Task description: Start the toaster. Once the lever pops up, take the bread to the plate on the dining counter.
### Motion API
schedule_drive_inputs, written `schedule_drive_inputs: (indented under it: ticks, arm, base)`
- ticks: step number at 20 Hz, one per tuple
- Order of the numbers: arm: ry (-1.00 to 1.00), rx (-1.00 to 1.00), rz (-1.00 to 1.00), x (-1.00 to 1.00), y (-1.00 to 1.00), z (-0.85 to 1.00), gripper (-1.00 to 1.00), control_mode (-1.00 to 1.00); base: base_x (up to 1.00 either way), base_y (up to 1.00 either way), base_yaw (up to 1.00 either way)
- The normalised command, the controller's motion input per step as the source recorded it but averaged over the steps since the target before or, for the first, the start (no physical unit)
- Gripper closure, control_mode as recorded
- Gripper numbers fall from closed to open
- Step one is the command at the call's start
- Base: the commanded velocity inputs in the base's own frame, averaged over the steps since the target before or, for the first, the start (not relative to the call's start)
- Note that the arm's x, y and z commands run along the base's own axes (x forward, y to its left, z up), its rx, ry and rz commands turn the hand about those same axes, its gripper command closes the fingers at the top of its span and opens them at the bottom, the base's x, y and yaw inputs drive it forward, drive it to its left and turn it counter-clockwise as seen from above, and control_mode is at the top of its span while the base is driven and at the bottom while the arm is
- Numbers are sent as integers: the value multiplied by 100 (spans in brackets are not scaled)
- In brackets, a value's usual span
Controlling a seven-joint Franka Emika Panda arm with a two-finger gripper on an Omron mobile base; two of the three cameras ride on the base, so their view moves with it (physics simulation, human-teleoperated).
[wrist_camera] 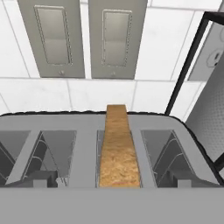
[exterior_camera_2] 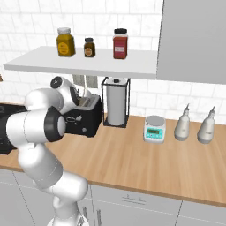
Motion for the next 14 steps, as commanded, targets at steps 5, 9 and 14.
schedule_drive_inputs:
  ticks: [5, 9, 14]
  arm:
    - [0, 0, 0, 0, -4, -17, 100, -100]
    - [0, 0, 0, 0, -15, -14, 100, -100]
    - [-3, 0, 0, -7, -11, -3, 100, -100]
  base:
    - [0, 0, 0]
    - [0, 0, 0]
    - [0, 0, 0]
